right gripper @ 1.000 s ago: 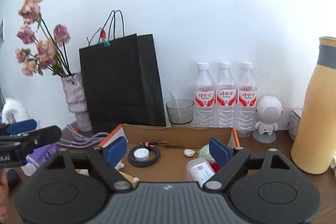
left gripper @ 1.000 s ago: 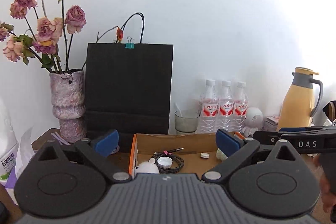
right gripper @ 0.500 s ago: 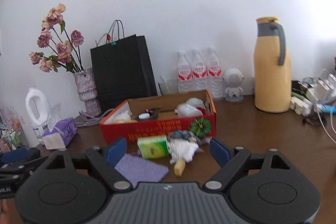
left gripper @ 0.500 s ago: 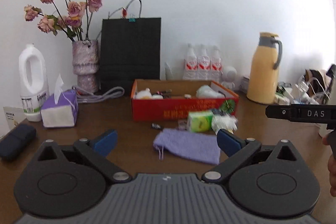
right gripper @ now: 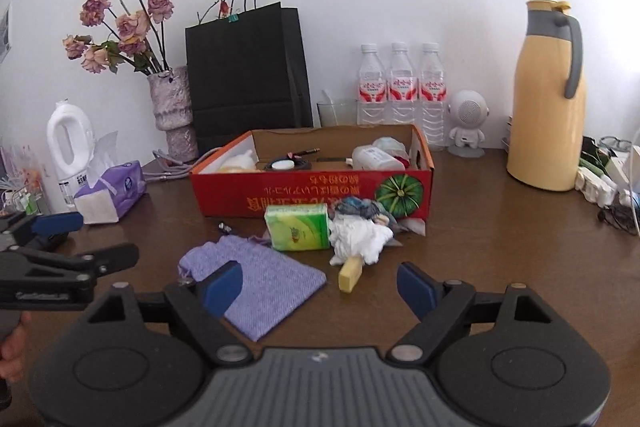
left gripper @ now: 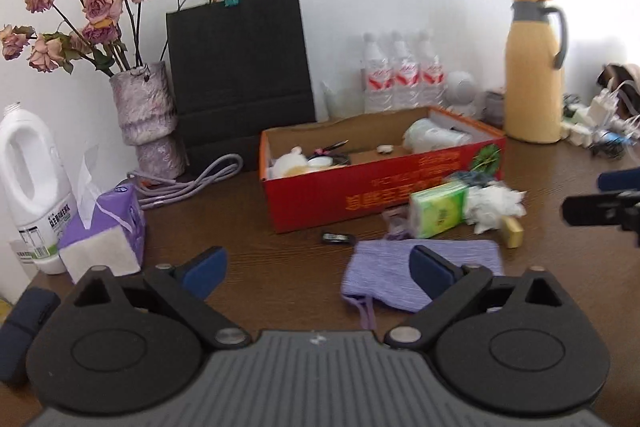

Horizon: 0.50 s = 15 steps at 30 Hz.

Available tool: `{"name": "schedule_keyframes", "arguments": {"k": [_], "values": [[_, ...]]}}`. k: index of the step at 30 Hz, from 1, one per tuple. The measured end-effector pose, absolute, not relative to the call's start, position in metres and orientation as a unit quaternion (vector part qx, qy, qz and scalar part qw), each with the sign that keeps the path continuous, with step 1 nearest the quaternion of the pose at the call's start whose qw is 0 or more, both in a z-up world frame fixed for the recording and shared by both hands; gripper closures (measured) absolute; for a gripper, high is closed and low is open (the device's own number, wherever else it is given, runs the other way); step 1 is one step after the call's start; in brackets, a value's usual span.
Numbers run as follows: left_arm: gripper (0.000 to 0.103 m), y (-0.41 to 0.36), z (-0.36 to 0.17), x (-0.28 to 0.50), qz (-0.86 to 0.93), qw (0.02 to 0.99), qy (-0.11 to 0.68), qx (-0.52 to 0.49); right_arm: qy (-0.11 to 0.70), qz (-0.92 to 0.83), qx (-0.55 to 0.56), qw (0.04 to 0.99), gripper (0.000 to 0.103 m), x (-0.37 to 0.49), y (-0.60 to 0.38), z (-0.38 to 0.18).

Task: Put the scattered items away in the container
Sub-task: 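Move both open tools toward the items lying in front of the box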

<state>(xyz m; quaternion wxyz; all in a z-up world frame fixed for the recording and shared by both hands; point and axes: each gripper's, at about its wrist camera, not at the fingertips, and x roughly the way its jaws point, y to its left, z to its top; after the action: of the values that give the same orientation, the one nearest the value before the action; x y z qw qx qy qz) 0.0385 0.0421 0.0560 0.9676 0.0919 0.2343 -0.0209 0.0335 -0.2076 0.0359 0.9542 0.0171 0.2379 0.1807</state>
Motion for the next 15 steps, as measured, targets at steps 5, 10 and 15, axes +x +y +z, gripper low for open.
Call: {"name": "schedule_keyframes", "arguments": {"k": [5, 10, 15], "values": [[0.037, 0.058, 0.041, 0.122, -0.073, 0.952, 0.291, 0.059, 0.258, 0.208, 0.000, 0.943, 0.027, 0.089, -0.177, 0.026], [0.042, 0.051, 0.017, 0.162, -0.099, 0.941, 0.317, 0.066, 0.263, 0.198, -0.021, 0.944, 0.028, 0.136, -0.155, 0.011], [0.045, 0.048, 0.002, 0.174, -0.103, 0.938, 0.325, 0.067, 0.274, 0.187, 0.006, 0.943, 0.027, 0.163, -0.156, 0.000]]}}
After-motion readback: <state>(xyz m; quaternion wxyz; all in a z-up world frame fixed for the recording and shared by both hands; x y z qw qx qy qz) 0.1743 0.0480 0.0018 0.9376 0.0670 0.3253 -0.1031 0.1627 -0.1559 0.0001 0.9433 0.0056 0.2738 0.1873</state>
